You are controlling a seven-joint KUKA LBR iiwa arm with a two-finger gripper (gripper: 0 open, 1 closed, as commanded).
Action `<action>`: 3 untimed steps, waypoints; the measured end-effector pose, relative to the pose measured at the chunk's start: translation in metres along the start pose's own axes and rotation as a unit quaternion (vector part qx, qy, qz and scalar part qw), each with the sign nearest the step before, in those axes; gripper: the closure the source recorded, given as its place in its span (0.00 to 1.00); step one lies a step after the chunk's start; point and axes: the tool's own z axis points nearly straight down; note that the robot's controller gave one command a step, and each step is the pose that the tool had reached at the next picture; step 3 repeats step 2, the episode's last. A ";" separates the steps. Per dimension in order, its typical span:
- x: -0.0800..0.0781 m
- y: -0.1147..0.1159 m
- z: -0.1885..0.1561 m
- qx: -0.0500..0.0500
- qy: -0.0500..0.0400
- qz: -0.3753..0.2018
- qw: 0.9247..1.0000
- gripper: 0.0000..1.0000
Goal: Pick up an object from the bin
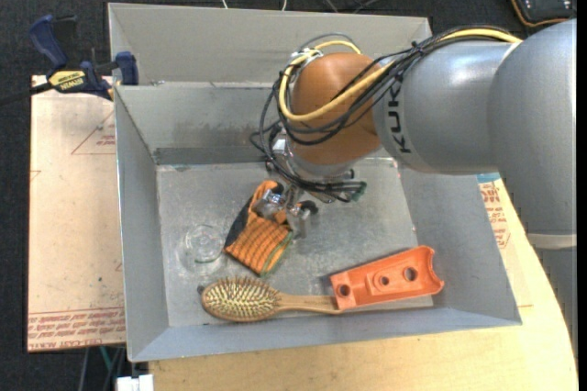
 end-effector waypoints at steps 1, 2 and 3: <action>0.002 0.002 -0.013 -0.003 0.003 0.000 1.000 1.00; 0.001 0.002 -0.047 -0.002 0.002 0.000 1.000 1.00; 0.001 0.002 -0.047 -0.002 0.002 0.000 1.000 1.00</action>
Offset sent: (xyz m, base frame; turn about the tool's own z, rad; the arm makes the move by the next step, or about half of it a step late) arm -0.0018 -0.0001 0.0215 0.0001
